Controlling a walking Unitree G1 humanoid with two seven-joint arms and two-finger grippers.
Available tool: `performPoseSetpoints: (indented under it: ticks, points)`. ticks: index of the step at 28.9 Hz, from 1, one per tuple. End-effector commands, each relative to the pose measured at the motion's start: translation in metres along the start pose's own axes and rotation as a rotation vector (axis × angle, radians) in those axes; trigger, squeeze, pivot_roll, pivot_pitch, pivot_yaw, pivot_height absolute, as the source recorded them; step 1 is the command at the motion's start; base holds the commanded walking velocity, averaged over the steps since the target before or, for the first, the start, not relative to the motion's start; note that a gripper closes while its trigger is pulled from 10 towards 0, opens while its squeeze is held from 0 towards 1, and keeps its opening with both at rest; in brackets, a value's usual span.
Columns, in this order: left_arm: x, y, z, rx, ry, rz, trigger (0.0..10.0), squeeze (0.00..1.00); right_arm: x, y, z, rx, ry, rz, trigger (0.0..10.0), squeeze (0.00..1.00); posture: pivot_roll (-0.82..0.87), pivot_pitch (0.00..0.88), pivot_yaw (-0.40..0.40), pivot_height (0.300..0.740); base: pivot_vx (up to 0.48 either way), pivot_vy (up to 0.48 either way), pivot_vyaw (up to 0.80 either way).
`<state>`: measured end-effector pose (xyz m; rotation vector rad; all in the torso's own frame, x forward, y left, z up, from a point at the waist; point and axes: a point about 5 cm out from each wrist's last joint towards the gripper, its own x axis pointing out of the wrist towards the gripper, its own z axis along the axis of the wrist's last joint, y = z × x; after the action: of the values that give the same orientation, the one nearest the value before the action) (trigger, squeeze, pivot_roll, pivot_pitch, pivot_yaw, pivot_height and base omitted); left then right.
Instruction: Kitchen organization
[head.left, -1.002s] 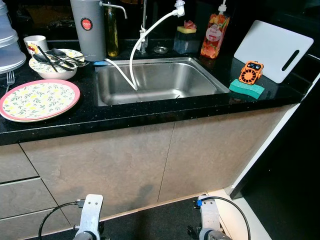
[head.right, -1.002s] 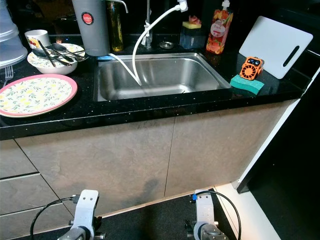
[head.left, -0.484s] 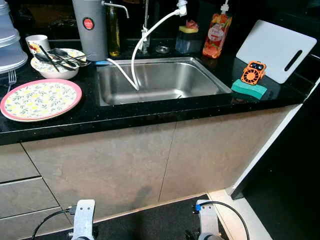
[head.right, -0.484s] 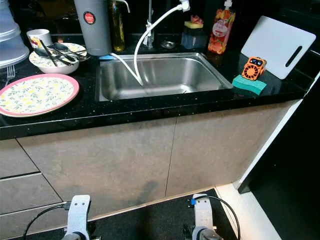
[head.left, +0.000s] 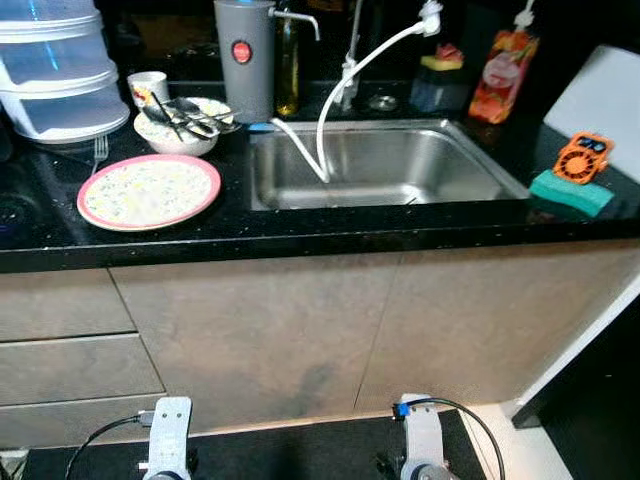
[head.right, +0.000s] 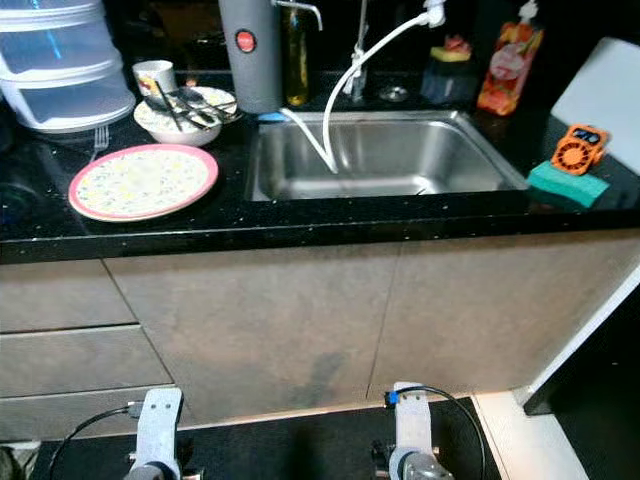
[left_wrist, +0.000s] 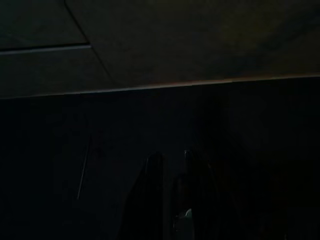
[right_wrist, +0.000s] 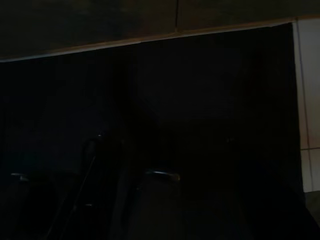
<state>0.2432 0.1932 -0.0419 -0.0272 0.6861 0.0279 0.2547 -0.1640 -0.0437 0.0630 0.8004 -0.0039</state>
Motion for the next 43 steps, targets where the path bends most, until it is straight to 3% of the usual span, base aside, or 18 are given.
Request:
performPoseSetpoints:
  ticks: [1, 9, 13, 15, 32, 38, 43]
  points:
    - [0.0, 0.001, -0.004, 0.019, 0.017, 0.001, 10.0, 0.0, -0.001, -0.001, -0.009, 0.006, 0.026, -0.01, 10.0, 0.0, -0.01, 0.114, -0.035, 0.74, 0.0, 0.0, 0.0]
    - [0.0, 0.002, 0.002, -0.023, -0.017, -0.005, 10.0, 0.0, -0.001, 0.001, -0.006, -0.013, 0.017, 0.003, 10.0, 0.0, -0.01, 0.127, -0.032, 0.74, 0.0, 0.0, 0.0]
    - [0.001, 0.003, 0.004, 0.012, -0.021, 0.024, 10.0, 0.0, 0.0, 0.002, -0.005, -0.015, 0.014, 0.008, 10.0, 0.0, -0.01, 0.131, -0.034, 0.74, 0.0, -0.36, 0.0]
    - [0.001, 0.005, 0.006, -0.033, -0.041, 0.049, 10.0, 0.0, 0.0, 0.001, -0.005, -0.021, 0.016, 0.008, 10.0, 0.0, -0.01, 0.135, -0.035, 0.74, 0.0, 0.0, 0.0]
    - [0.002, 0.001, 0.011, -0.104, -0.085, 0.032, 10.0, 0.0, 0.0, -0.001, -0.004, -0.053, 0.019, 0.012, 10.0, 0.0, -0.01, 0.137, -0.046, 0.74, 0.0, 0.085, 0.0]
    - [0.002, 0.002, 0.013, -0.083, -0.099, 0.04, 10.0, 0.0, 0.0, 0.0, -0.001, -0.06, 0.014, 0.018, 10.0, 0.0, -0.01, 0.138, -0.05, 0.74, 0.0, 0.472, 0.0]
    - [0.002, 0.002, 0.014, -0.038, -0.095, 0.038, 10.0, 0.0, 0.0, 0.002, -0.001, -0.059, 0.014, 0.024, 10.0, 0.0, -0.01, 0.136, -0.047, 0.74, 0.0, 0.0, 0.0]
